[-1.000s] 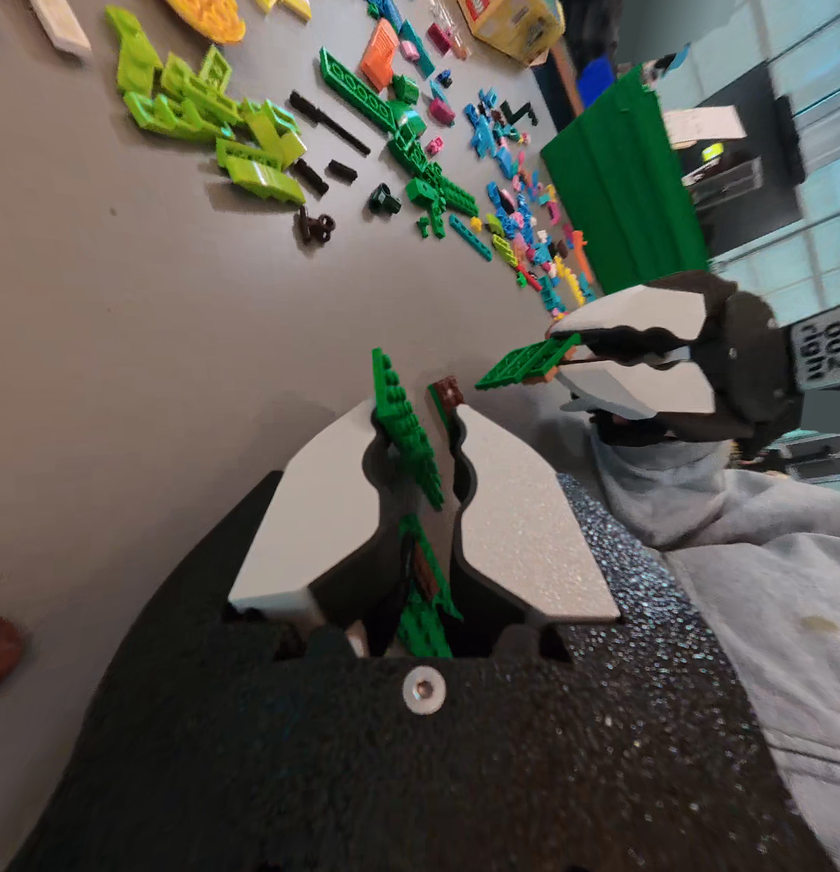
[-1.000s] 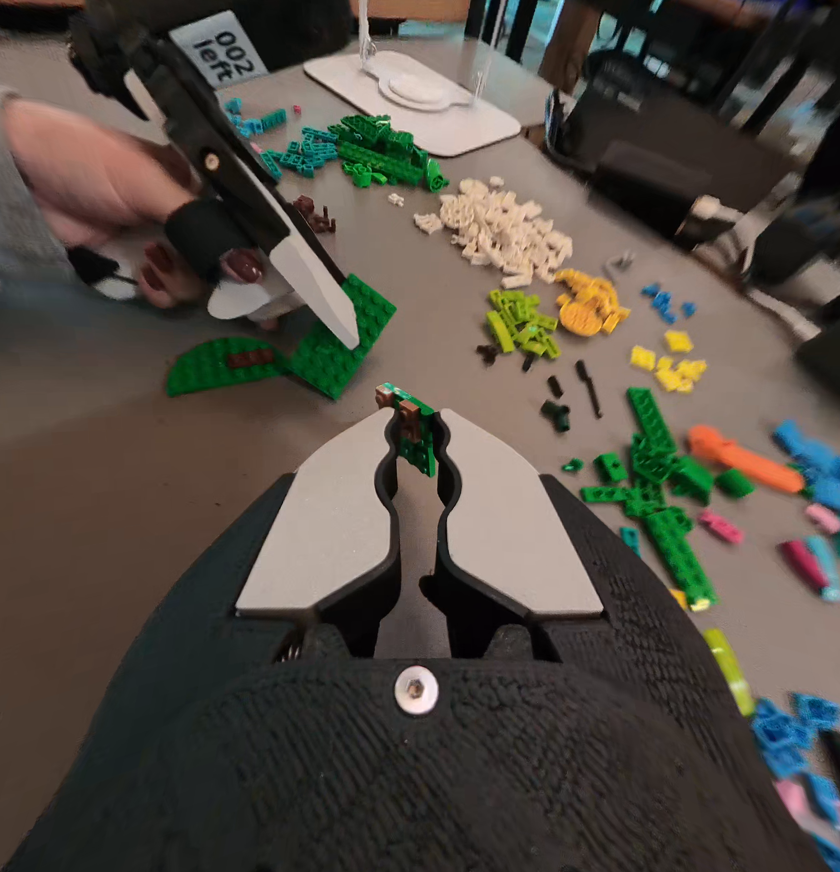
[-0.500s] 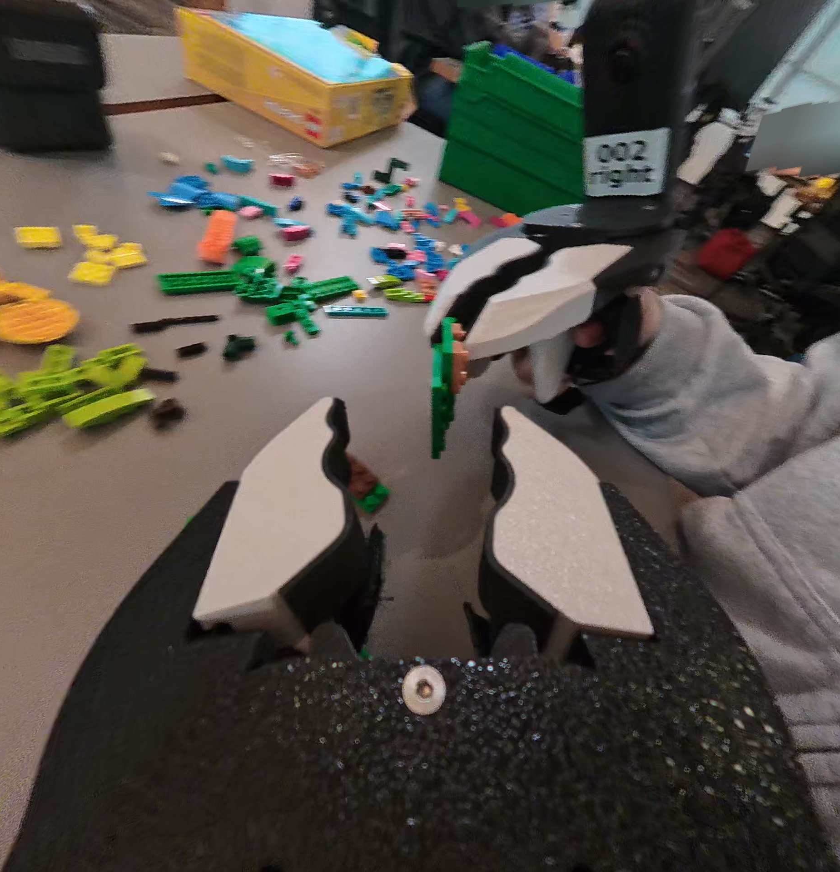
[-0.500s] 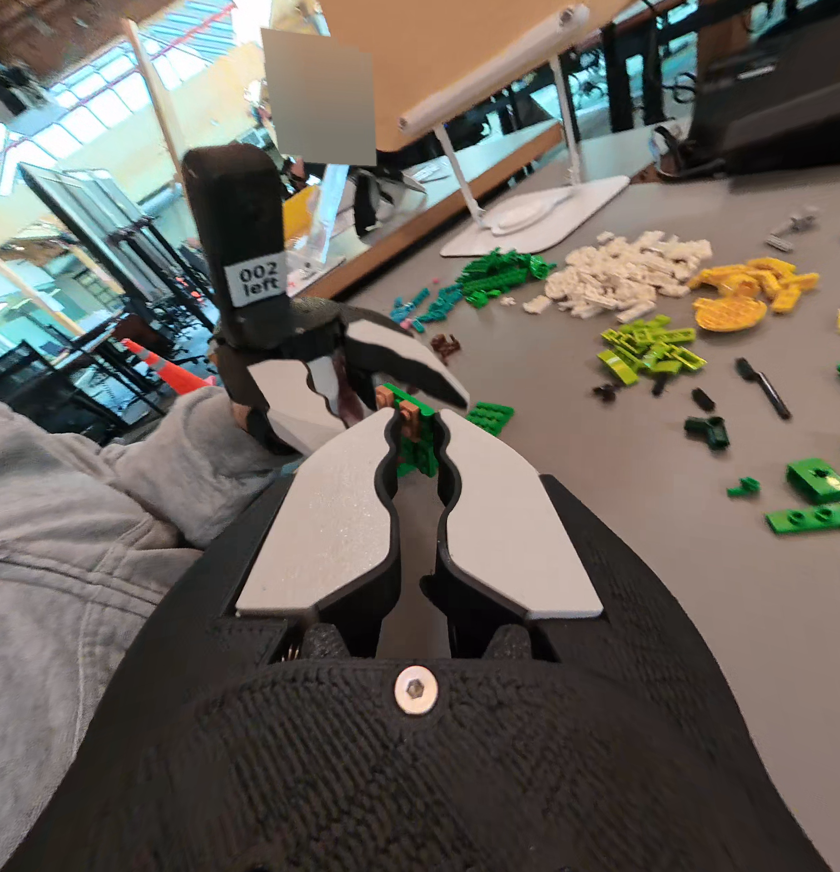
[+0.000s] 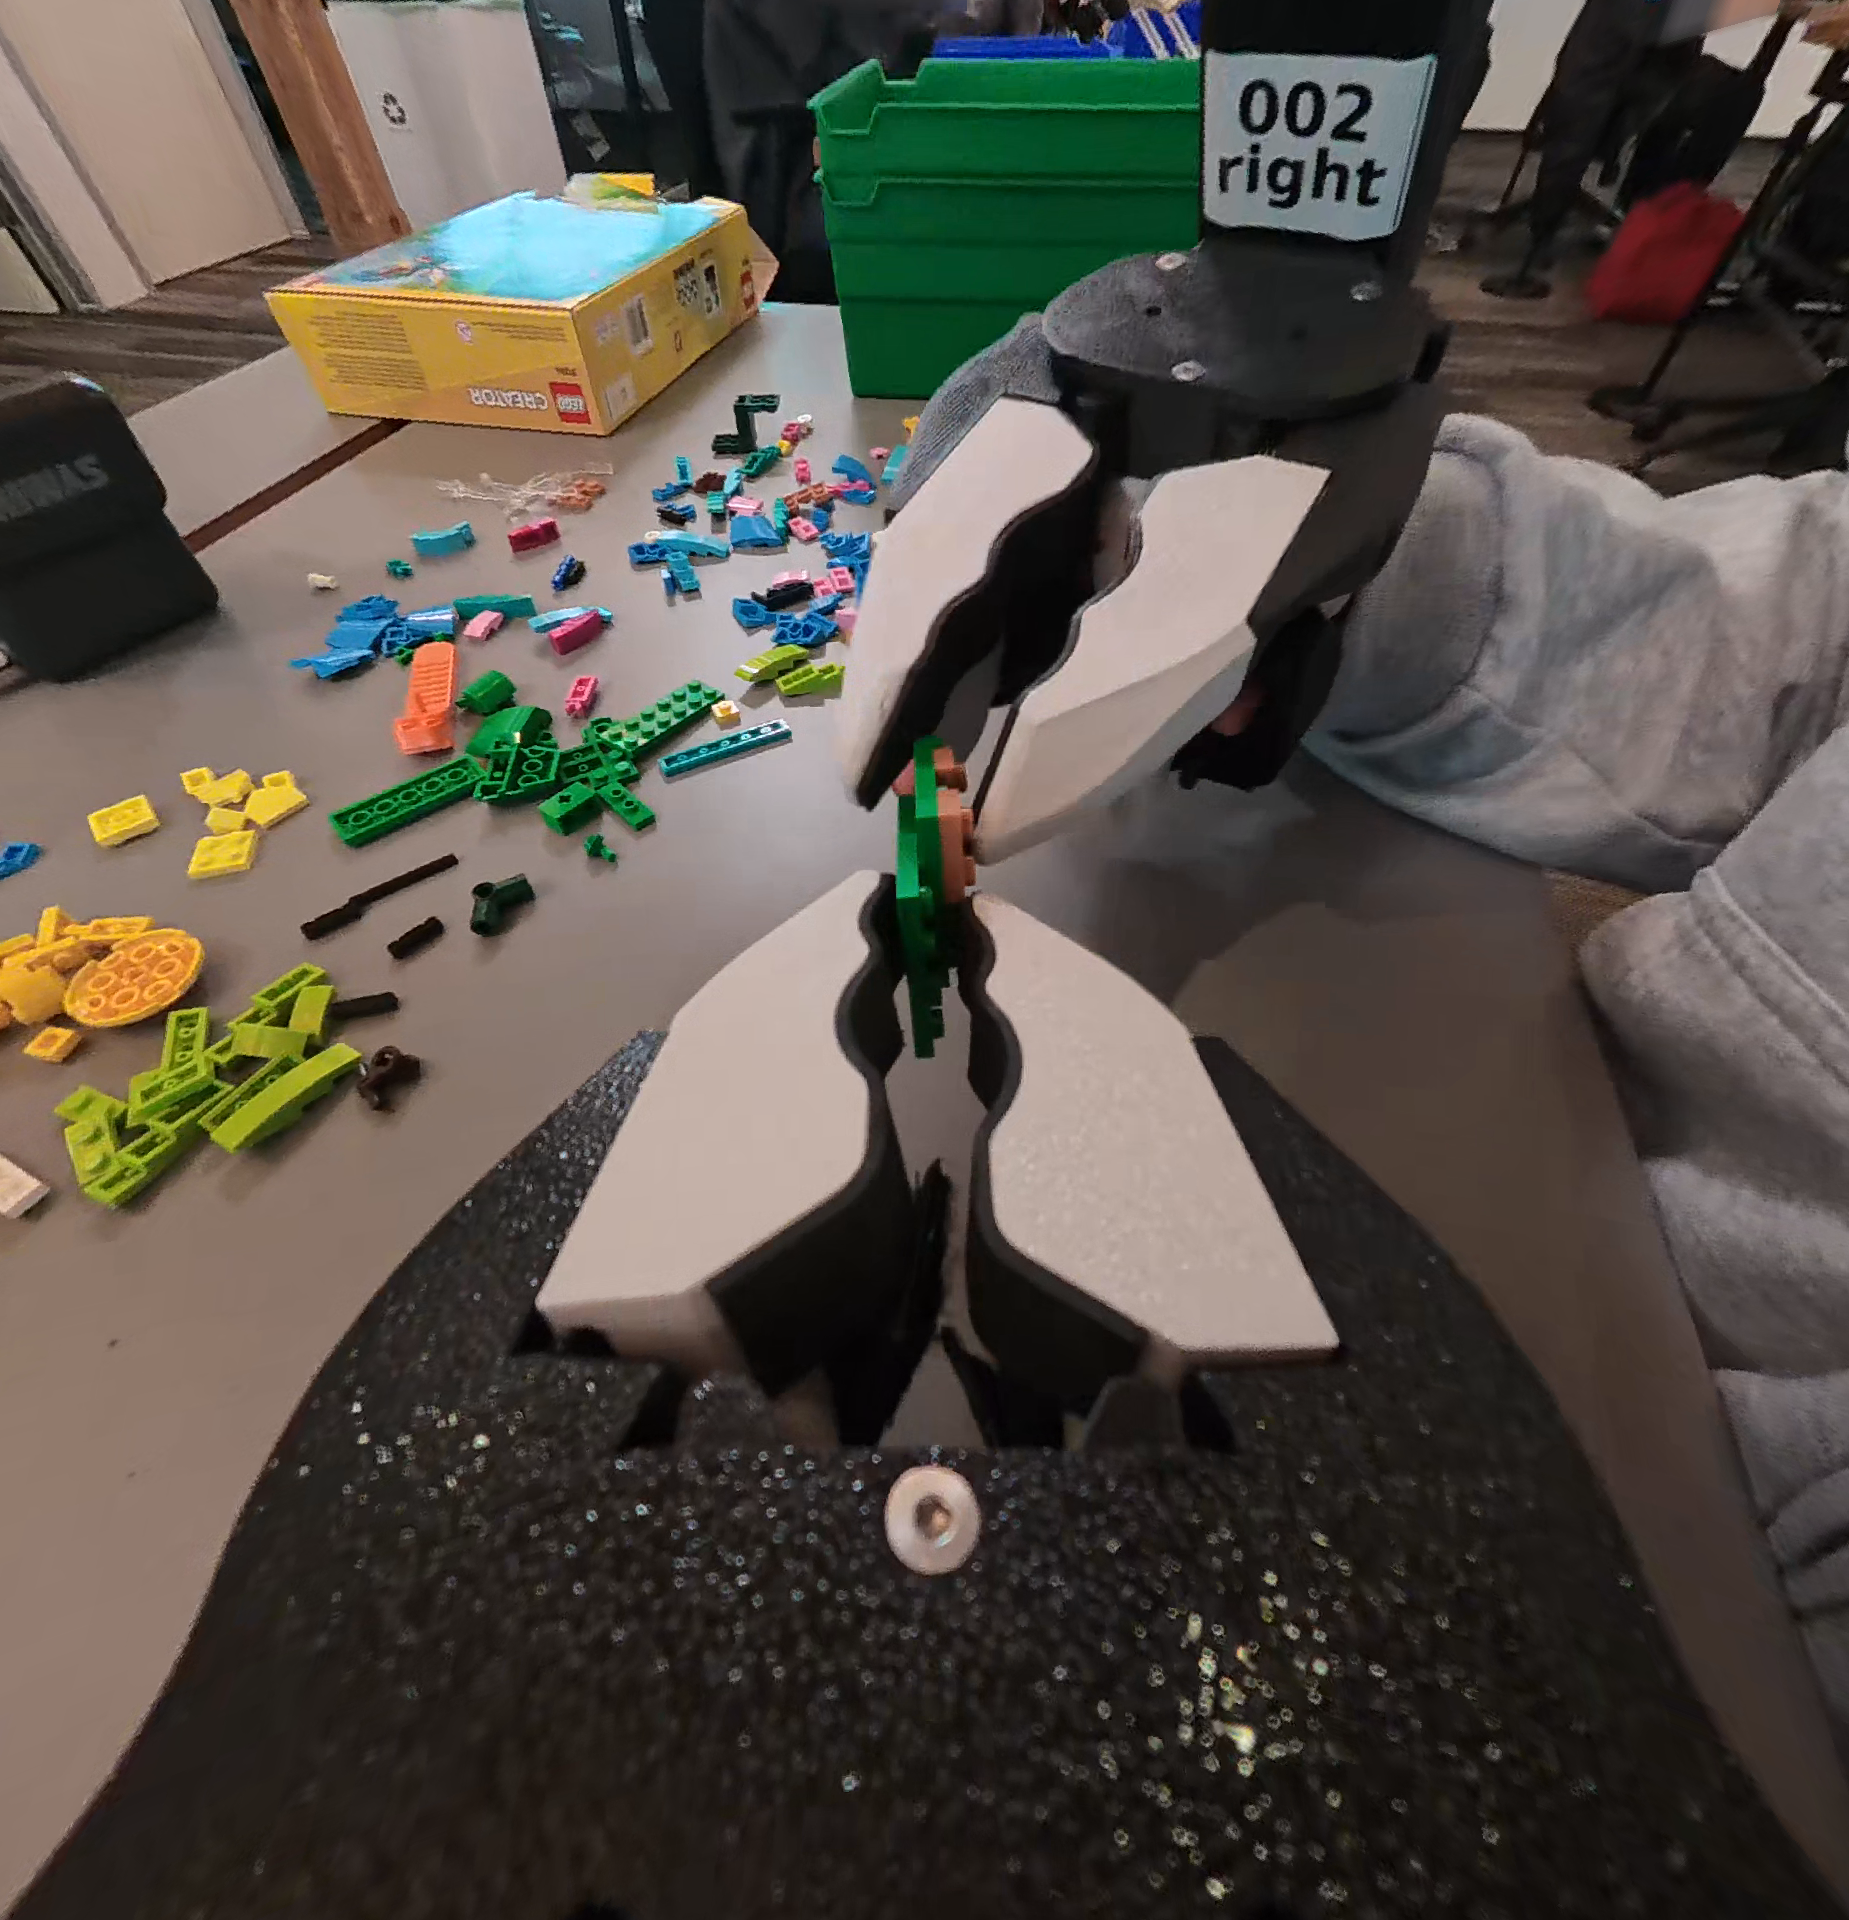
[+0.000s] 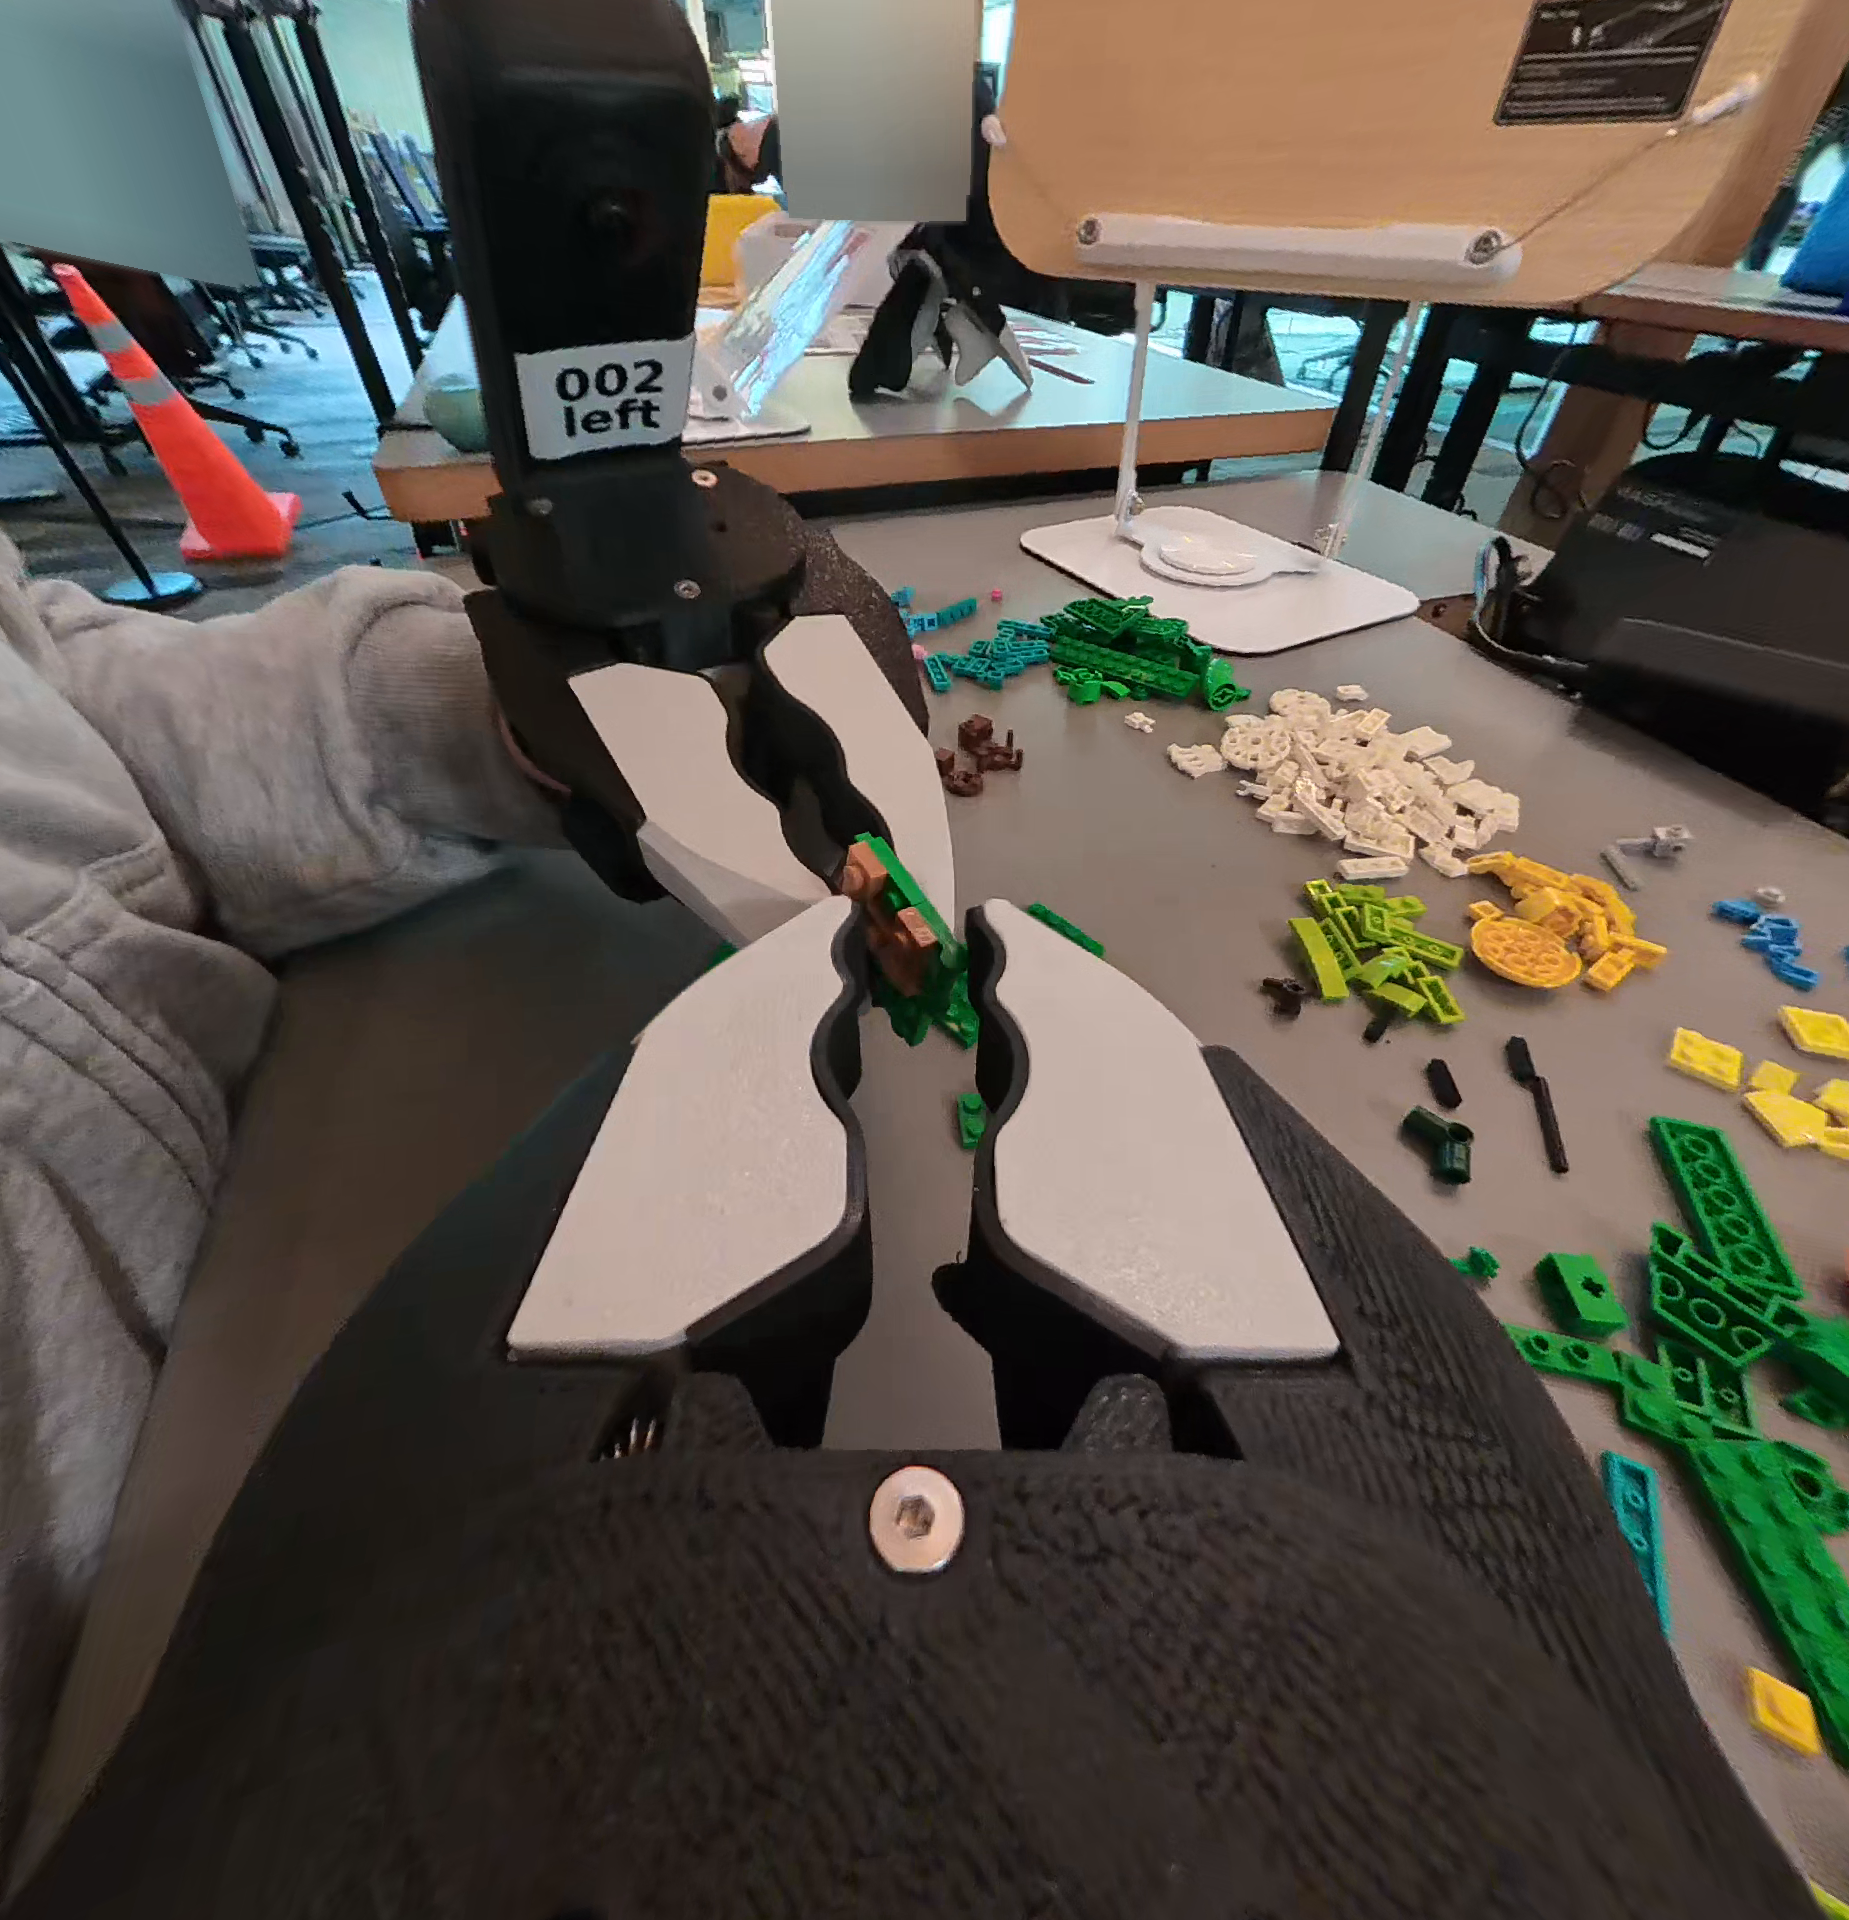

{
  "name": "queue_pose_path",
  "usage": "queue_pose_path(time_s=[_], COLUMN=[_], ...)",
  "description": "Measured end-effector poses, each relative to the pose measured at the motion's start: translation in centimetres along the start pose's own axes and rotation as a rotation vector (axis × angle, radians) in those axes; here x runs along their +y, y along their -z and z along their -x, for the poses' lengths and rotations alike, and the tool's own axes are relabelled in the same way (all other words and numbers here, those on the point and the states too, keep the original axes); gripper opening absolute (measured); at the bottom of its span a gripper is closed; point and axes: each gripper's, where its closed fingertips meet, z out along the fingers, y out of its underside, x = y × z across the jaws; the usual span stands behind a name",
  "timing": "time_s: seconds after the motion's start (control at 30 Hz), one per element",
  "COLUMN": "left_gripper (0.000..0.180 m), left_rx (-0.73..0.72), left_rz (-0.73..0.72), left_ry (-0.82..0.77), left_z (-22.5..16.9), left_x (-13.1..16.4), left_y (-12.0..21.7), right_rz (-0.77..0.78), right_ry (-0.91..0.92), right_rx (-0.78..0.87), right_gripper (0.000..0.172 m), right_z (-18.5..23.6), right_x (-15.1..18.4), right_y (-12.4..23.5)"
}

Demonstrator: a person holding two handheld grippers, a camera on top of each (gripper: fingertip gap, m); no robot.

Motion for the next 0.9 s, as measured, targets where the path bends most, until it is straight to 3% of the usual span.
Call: queue_pose_path(time_s=[0.17,0.27,0.57,0.7,0.9], left_gripper=[0.022,0.007,0.004,0.003,0.003], left_rx=[0.098,0.122,0.168,0.128,0.102], left_rz=[-0.096,-0.106,-0.135,-0.196,-0.277], left_ry=[0.094,0.087,0.115,0.149,0.296], left_z=[-0.7,-0.8,-1.3,-0.8,0.5], left_x=[-1.3,-1.3,-1.6,-2.4,-3.0], left_y=[1.3,1.7,2.0,2.2,2.5], right_rz=[-0.04,-0.053,-0.038,-0.06,0.009], right_ry=[-0.042,-0.069,-0.022,0.147,0.707], right_rx=[-0.046,-0.096,-0.113,-0.019,0.255], right_gripper=[0.01,0.01,0.014,0.01,0.009], right_z=[0.3,0.9,1.5,1.3,1.2], right_x=[-0.6,-0.8,-0.8,-1.7,-2.5], right_y=[0.7,0.8,0.8,0.8,0.4])
